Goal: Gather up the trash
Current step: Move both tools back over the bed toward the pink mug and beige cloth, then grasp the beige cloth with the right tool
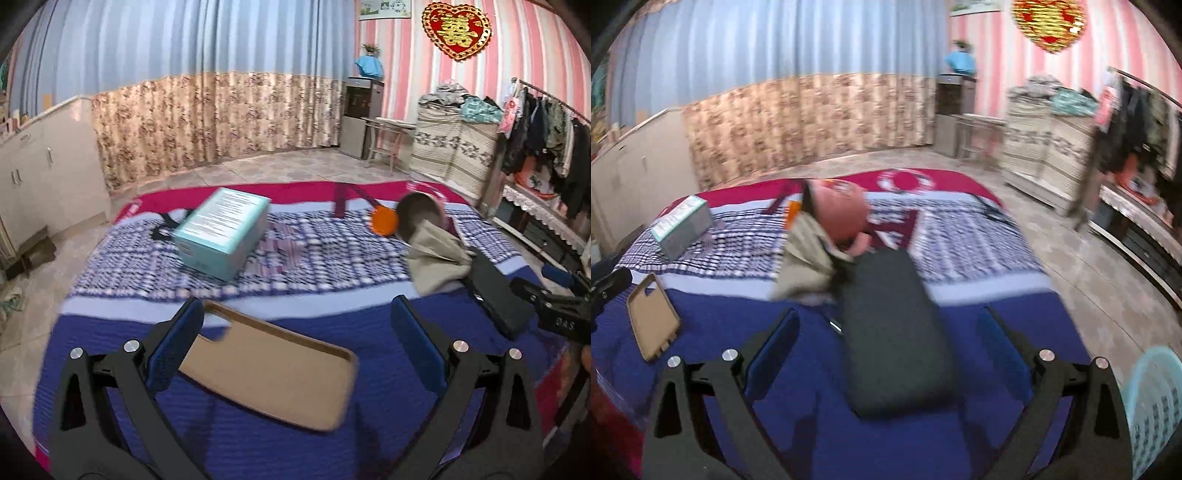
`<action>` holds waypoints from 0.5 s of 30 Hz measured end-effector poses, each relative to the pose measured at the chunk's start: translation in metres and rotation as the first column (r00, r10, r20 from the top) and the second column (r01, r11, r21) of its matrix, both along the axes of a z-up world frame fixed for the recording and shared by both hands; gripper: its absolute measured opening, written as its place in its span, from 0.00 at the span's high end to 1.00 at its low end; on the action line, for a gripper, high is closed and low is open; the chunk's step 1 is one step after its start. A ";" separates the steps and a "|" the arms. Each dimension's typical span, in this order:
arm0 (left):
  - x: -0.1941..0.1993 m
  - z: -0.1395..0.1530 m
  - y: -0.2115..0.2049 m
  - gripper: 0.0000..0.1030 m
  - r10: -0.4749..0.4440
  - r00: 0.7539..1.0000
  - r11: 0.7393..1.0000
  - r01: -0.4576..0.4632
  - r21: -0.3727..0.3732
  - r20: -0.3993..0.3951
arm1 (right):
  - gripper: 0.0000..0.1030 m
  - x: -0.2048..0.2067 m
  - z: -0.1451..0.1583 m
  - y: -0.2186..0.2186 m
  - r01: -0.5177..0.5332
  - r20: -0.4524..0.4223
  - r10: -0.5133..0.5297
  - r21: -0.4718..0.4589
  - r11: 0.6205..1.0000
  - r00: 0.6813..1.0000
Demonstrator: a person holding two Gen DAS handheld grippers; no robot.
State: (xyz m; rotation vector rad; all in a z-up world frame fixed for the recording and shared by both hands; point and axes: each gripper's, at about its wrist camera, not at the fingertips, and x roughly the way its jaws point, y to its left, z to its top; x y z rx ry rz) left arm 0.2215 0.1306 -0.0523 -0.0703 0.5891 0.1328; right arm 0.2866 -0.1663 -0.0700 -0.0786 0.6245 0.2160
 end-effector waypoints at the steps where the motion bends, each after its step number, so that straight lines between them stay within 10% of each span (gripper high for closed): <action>1: 0.004 0.001 0.007 0.05 0.009 1.000 1.000 -0.009 0.006 -0.003 | 0.08 0.010 -0.002 0.011 -0.018 -0.004 0.018 -0.011 1.000 1.000; 6: 0.023 0.000 0.023 0.05 0.007 1.000 1.000 -0.007 -0.004 -0.030 | 0.12 0.048 -0.013 0.051 -0.078 -0.024 0.077 -0.054 0.995 0.997; 11: 0.045 0.001 0.024 0.05 -0.002 0.999 1.000 0.002 -0.009 -0.033 | 0.60 0.078 -0.025 0.070 -0.122 -0.093 0.114 -0.077 0.990 0.989; 15: 0.066 0.004 0.010 0.05 -0.043 0.998 0.998 0.041 -0.036 -0.044 | 0.78 0.072 -0.019 0.063 -0.147 -0.056 0.146 -0.016 0.989 0.988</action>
